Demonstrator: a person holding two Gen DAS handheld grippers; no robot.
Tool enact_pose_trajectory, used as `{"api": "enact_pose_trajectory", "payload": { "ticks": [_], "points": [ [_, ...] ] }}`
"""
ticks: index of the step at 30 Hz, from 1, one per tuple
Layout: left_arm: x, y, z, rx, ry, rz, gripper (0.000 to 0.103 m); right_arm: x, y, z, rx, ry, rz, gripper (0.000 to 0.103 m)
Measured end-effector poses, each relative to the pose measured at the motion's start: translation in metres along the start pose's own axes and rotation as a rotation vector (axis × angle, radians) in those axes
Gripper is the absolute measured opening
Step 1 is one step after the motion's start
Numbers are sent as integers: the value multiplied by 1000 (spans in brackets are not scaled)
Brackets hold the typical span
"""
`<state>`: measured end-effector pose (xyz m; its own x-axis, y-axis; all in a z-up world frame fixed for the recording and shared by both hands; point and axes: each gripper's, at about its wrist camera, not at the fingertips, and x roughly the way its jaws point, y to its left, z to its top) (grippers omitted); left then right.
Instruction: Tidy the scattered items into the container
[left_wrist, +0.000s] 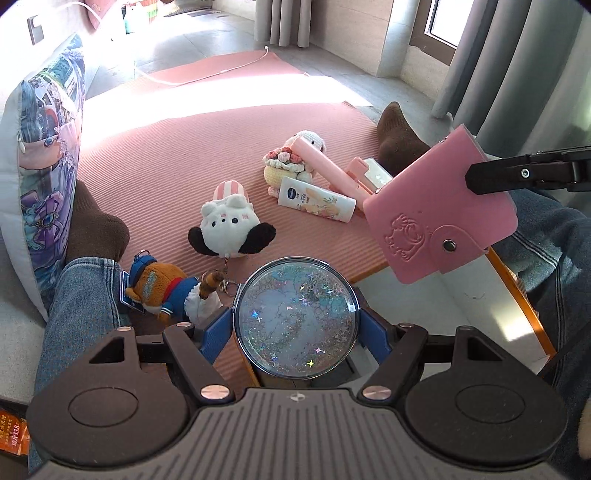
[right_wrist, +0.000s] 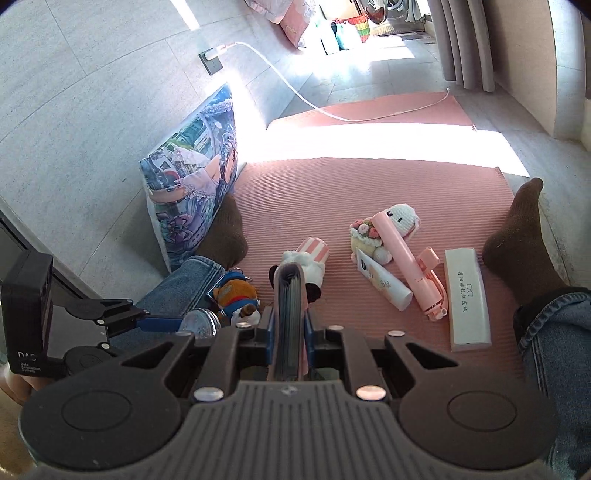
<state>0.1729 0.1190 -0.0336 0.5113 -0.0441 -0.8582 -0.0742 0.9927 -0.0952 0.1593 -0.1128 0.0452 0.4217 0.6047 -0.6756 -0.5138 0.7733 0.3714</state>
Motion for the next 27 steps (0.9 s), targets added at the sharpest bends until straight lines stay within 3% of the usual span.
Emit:
{"api": "enact_pose_trajectory", "payload": {
  "ticks": [5,10,27],
  "points": [
    [6,-8,-19,12,58,44,87,-1,-8,-32,33,48,-25,18],
    [19,-14,-23,26,93,69,87,27,-29,-54,119,116,-70,18],
    [52,-18,-14,31,151,56,87,108,-18,-66,17,229,-114,18]
  ]
}}
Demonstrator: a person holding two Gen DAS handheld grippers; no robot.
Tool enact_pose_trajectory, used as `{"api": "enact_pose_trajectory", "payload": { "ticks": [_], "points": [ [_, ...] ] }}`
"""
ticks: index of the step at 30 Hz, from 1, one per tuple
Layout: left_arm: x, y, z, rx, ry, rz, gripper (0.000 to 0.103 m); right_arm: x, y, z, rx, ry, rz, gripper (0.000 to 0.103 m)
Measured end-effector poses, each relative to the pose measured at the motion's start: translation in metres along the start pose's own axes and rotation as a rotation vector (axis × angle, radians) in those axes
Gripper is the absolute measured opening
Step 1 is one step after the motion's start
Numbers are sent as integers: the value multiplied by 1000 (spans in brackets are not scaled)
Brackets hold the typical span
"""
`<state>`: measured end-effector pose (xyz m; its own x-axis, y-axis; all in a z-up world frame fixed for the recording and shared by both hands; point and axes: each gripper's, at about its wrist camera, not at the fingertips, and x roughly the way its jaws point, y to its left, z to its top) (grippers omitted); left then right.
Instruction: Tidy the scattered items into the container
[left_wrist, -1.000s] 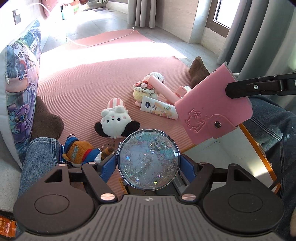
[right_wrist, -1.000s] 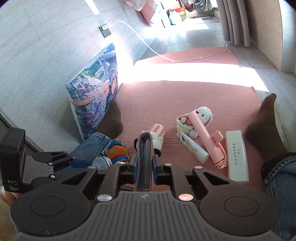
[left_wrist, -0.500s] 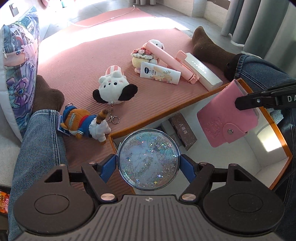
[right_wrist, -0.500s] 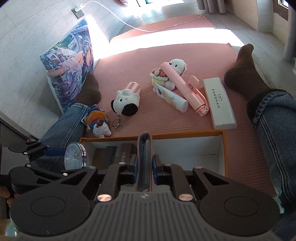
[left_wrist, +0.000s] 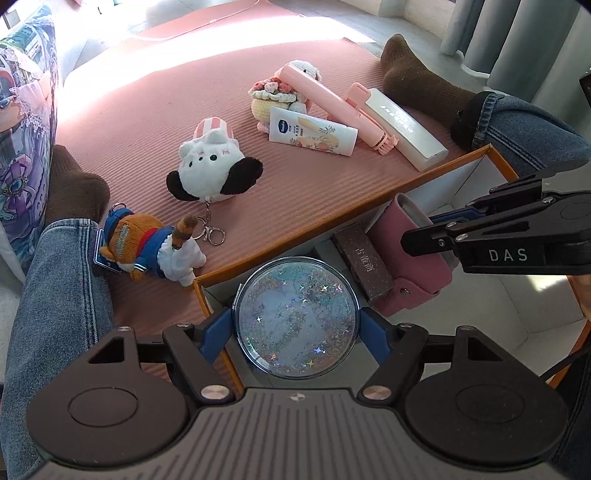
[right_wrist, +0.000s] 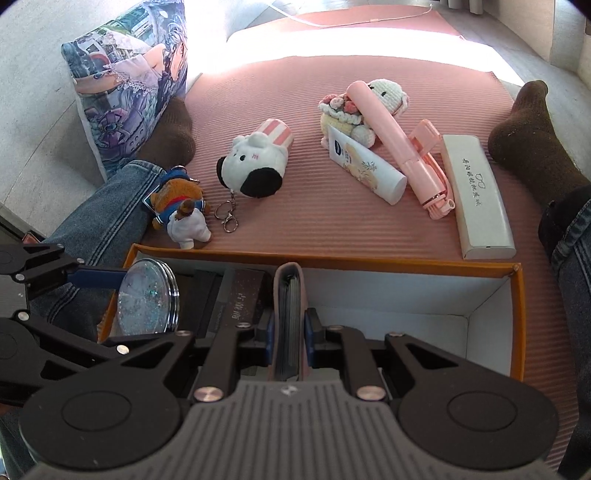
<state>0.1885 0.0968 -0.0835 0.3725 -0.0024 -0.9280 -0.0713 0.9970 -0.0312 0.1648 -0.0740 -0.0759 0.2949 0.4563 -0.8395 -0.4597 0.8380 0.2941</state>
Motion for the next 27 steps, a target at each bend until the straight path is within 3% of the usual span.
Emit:
{"api": "enact_pose_trajectory", "payload": {
  "ticks": [5,14,27],
  "points": [
    [5,0,1,-5,7,-9,87,11,0,1,11,6,18,20],
    [11,-3,2,-4,9,-27,87,14,-6,0,83,23,88,34],
    [33,4,14,-134,83,-25,88,2,-15,-8,93,12,94,41]
  ]
}}
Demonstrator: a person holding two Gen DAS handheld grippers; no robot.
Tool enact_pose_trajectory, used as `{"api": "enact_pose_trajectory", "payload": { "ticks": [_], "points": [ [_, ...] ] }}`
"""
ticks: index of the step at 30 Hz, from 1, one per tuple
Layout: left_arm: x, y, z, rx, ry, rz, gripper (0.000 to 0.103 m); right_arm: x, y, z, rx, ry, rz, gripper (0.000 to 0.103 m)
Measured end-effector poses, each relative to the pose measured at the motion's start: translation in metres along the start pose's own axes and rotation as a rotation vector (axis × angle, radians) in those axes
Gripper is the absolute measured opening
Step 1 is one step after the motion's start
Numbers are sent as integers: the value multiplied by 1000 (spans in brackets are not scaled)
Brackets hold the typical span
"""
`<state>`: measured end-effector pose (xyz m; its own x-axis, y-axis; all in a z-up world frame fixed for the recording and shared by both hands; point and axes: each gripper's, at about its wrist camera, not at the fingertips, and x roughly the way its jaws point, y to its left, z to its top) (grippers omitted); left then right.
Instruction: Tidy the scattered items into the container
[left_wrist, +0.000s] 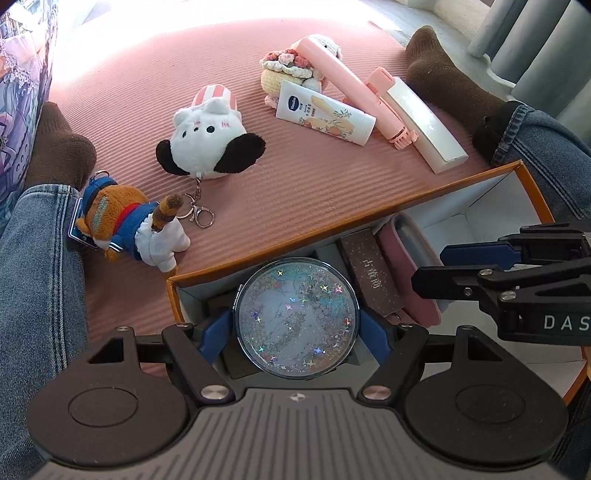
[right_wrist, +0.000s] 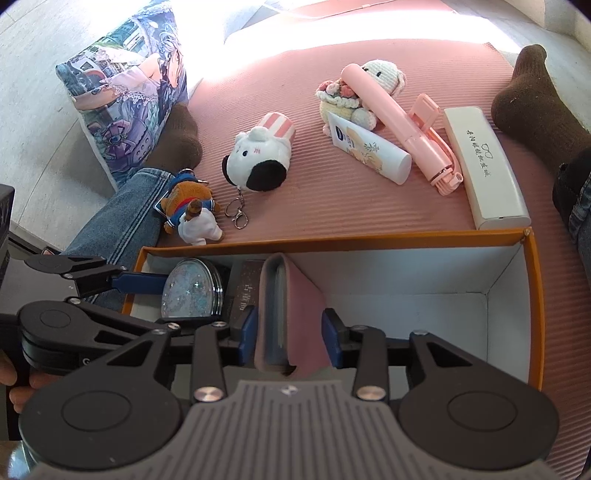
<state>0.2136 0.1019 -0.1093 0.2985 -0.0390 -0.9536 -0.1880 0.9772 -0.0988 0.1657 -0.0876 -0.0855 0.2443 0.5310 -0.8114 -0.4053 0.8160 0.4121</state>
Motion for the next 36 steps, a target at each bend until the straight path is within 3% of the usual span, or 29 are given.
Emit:
{"api": "enact_pose_trajectory", "payload": {
  "ticks": [3,26,29,34,36],
  "points": [
    [2,2,1,-35,2,-9,88,0,-1,-1,-1,4,10,41],
    [-15,5,-3,1,-95,-30,87,2,-2,-5,-19,24,20,41],
    [-28,6,-7,-3,-122,-22,81,2,-2,-5,-18,26,21,41],
    [-47,3,-27,-9,-132,-43,60,3,-2,-4,-12,26,24,42],
    [-47,0,-36,-18,-108,-38,41,3,-3,-4,-12,27,26,42]
  ]
}}
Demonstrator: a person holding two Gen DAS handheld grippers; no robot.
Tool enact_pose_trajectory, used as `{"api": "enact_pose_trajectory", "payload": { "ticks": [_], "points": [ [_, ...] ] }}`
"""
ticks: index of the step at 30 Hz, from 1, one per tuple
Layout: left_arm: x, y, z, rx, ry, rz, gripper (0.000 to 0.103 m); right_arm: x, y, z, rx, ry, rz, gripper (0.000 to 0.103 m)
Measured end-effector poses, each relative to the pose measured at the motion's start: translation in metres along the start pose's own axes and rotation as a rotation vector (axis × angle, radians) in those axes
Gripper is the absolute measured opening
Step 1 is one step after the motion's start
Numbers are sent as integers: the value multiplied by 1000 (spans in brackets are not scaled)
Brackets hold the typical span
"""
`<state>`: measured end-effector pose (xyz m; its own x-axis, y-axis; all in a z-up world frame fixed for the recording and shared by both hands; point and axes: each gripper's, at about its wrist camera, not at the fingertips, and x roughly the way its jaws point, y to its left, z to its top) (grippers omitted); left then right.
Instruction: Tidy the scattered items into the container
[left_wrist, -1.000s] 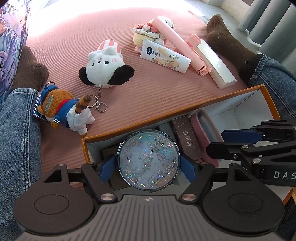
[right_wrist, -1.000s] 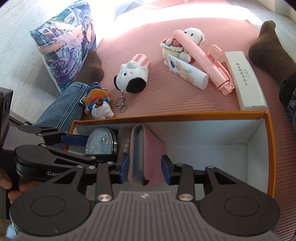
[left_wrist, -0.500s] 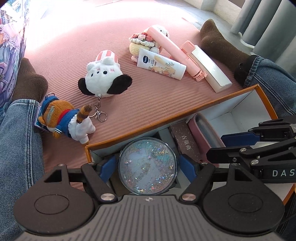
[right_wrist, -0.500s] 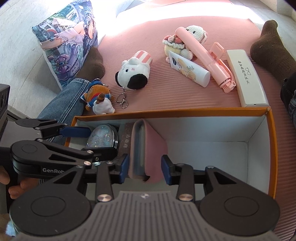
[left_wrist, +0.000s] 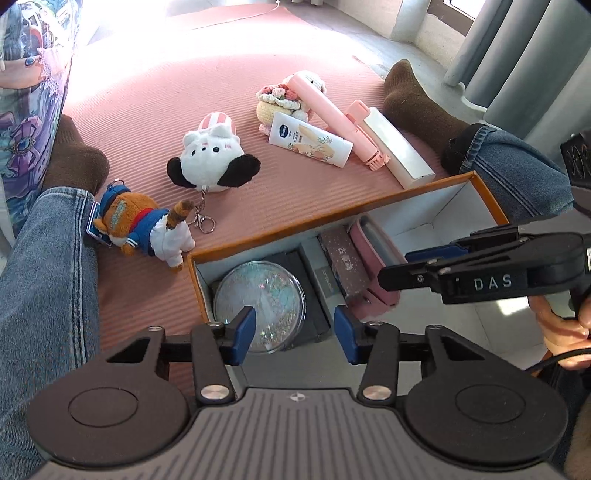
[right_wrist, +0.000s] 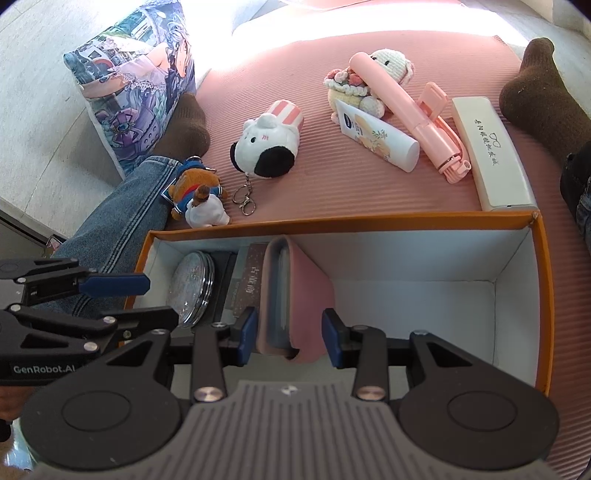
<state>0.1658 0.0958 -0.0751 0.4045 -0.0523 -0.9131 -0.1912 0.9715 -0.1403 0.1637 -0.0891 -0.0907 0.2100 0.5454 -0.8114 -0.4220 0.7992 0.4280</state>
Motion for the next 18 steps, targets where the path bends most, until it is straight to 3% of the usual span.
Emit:
{"api": "enact_pose_trajectory", "payload": {
  "ticks": [6,18],
  "points": [
    [13,-4,-23,-40,55,37,29,1,1,-1,-6,1,-2,42],
    [28,3,-21,-124,47,6,27,4,2,-1,-39,4,0,41]
  ]
}}
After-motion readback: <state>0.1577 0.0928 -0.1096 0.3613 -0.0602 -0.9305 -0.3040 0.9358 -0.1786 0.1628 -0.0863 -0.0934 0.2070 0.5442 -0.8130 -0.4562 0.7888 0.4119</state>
